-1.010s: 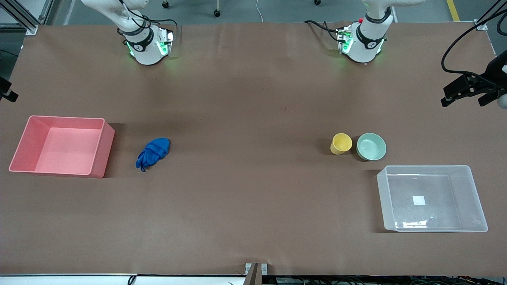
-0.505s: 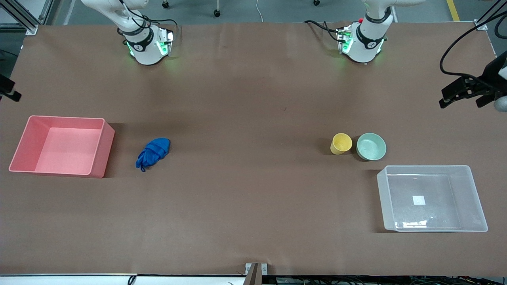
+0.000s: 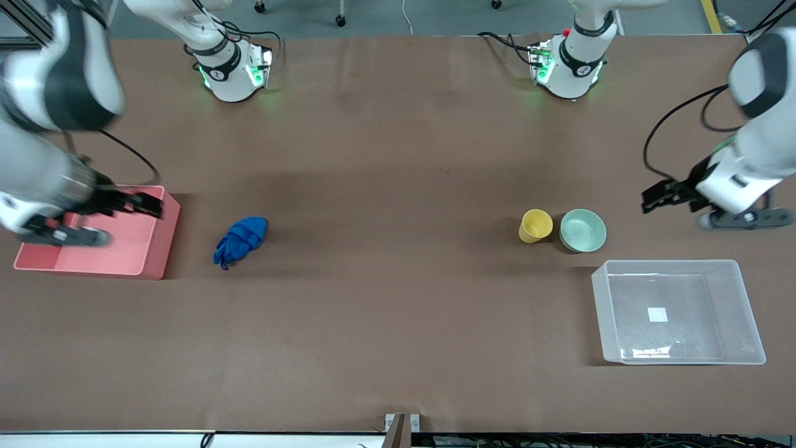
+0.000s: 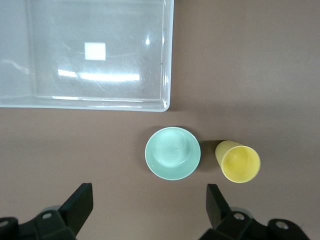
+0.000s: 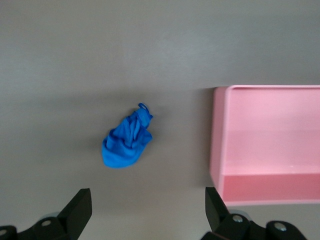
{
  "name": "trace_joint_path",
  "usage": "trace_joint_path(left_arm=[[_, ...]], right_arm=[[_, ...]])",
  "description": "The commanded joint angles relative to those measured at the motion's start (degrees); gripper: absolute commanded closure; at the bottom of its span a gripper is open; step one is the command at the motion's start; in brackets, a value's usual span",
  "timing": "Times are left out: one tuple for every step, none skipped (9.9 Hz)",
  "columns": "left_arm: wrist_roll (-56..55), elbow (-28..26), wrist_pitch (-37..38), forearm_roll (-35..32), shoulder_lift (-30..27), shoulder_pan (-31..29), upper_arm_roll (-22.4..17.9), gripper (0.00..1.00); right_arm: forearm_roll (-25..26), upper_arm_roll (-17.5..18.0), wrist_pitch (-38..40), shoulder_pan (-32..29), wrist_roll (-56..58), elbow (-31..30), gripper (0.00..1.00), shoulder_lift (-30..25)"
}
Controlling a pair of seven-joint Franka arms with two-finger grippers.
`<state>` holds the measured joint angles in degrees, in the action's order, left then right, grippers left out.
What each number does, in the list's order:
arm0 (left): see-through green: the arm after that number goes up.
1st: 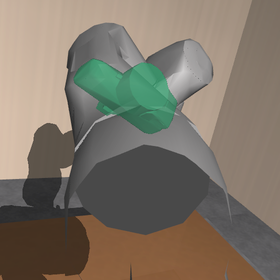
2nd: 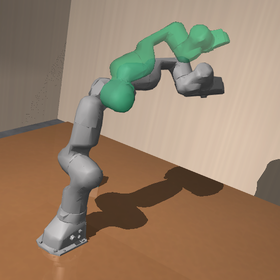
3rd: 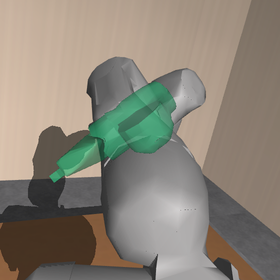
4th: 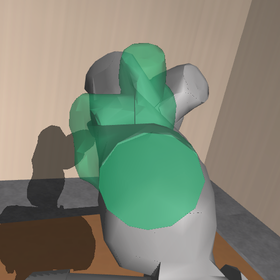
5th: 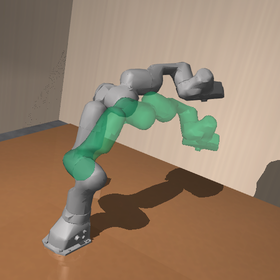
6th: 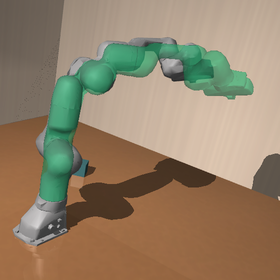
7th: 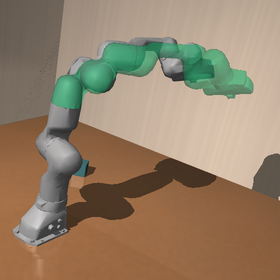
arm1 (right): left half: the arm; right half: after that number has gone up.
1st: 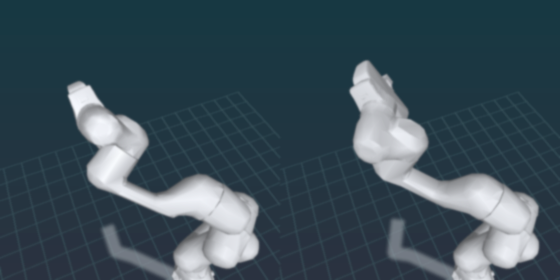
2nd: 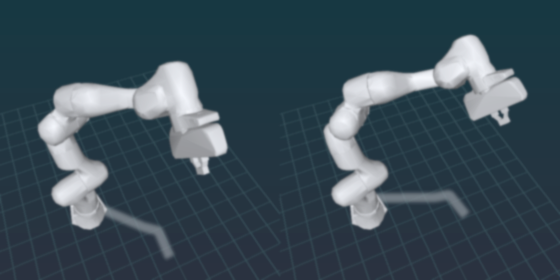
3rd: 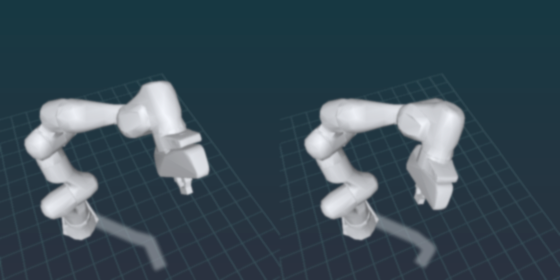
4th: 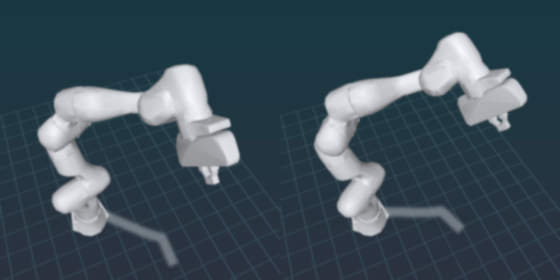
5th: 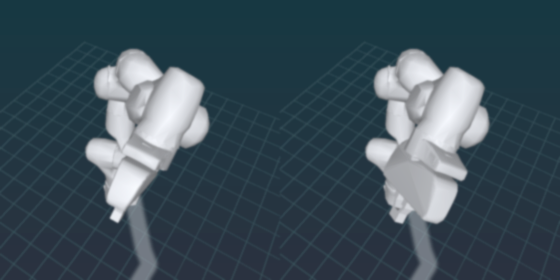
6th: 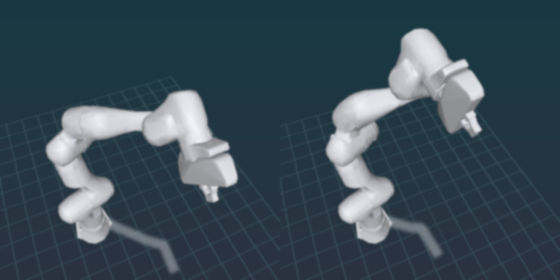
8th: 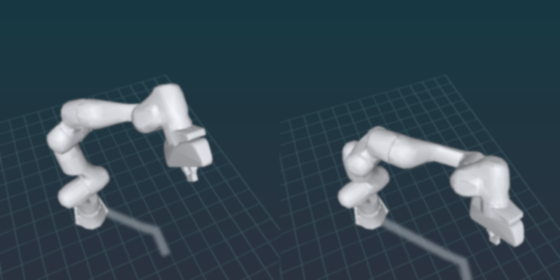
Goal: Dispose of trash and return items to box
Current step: 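Reach the right gripper to the blue glove while the left gripper reaches the bowl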
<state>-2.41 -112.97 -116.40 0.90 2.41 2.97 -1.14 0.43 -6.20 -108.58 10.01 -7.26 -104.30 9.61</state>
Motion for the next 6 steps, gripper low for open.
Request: trace_joint_path(left_arm=[[0.3,-15.2,-16.2,-0.2,0.3,-0.1,-0.1,0.00],[0.4,-17.4,-21.2,-0.2,3.0,0.0,-0.2,0.00],[0.4,-18.7,-24.2,-0.2,5.4,-0.1,-0.2,0.00],[0.4,-19.6,-27.9,-0.2,8.1,-0.7,-0.2,0.00],[0.3,-19.8,-31.8,-0.2,11.3,-0.8,-0.2,0.00],[0.3,-19.7,-33.2,-0.2,13.4,-1.0,-0.1,0.00]], right_arm=[[0.8,-0.3,-16.2,2.0,-5.2,-14.3,0.00,0.5],[0.7,-0.3,-24.5,2.5,-6.1,-17.9,0.00,3.7],[0.7,-0.3,-32.7,4.5,-7.4,-21.3,0.00,6.6],[0.7,-0.2,-39.3,5.0,-8.1,-23.0,0.00,9.6],[0.6,-0.2,-42.7,5.3,-8.1,-23.5,0.03,11.6],[0.6,-0.2,-45.2,5.3,-8.1,-23.7,0.17,13.1]])
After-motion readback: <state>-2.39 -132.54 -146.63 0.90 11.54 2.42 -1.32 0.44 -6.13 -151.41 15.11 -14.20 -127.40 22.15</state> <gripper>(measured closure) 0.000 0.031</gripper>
